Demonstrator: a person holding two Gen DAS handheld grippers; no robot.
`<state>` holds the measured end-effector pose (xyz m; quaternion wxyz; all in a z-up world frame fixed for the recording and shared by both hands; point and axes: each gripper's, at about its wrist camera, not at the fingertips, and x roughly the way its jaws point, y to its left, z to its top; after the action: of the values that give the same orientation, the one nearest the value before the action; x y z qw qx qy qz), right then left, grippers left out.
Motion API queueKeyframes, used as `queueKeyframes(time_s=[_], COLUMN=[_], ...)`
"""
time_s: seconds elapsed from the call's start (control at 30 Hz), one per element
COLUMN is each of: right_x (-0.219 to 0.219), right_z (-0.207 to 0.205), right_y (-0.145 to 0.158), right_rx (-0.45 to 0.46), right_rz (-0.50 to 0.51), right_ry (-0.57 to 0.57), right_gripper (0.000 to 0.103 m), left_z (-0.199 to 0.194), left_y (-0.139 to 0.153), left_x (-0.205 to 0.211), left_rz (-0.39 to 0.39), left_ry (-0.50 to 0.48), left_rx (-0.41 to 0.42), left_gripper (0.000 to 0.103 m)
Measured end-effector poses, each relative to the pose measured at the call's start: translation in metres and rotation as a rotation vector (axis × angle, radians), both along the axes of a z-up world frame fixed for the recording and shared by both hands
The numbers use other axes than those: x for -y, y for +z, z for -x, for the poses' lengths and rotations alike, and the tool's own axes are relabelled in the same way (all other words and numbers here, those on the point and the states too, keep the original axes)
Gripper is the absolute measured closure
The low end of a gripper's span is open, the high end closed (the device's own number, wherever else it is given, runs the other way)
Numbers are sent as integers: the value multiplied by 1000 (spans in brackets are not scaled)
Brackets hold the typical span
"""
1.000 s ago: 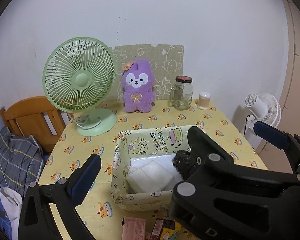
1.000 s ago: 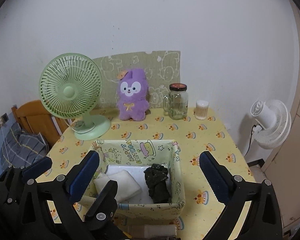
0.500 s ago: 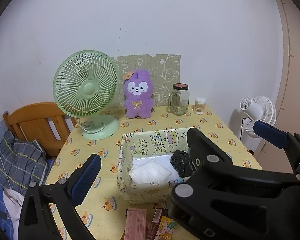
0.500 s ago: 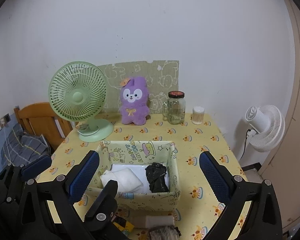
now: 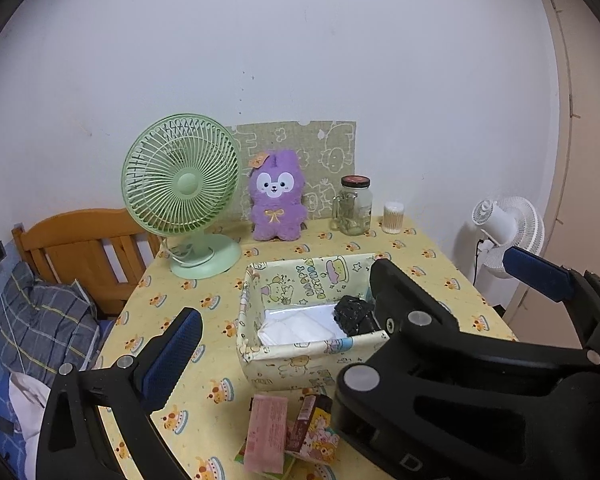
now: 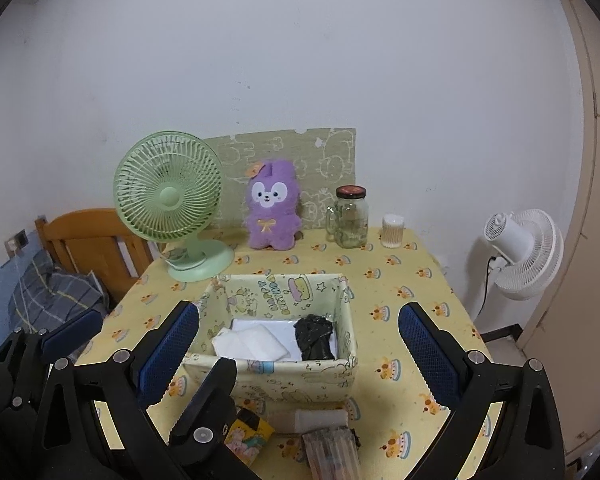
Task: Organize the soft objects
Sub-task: 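Lift both open tools out of the fabric box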
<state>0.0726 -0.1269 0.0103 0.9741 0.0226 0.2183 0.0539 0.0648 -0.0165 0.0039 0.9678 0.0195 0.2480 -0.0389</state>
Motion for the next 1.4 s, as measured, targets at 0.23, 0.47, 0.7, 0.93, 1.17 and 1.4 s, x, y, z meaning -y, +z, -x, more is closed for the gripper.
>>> queueKeyframes(time_s=[0.23, 0.47, 0.7, 0.93, 1.17, 1.4], right_x=[3, 6, 8, 7, 6, 7], right_z=[16, 27, 38, 47, 52, 53], right_y=[-4, -16, -29, -44, -60, -78], right_rx=[4, -7, -7, -32, -51, -71], right_rz=[-8, 0, -7, -24, -18, -7], right_ry=[5, 4, -4, 3, 0, -5], right_gripper=[2, 2, 2, 3, 5, 9], left_z=[15, 26, 36, 46, 51, 49], left_y=[-4, -18, -31, -45, -61, -78], left_x=[3, 7, 7, 5, 6, 8], left_rz=[1, 4, 20, 23, 29, 22], left_ry=[-4, 11, 4, 4, -15, -27], left_rx=[4, -20, -27, -37, -43, -66], left_gripper=[0, 0, 0, 0, 1, 1])
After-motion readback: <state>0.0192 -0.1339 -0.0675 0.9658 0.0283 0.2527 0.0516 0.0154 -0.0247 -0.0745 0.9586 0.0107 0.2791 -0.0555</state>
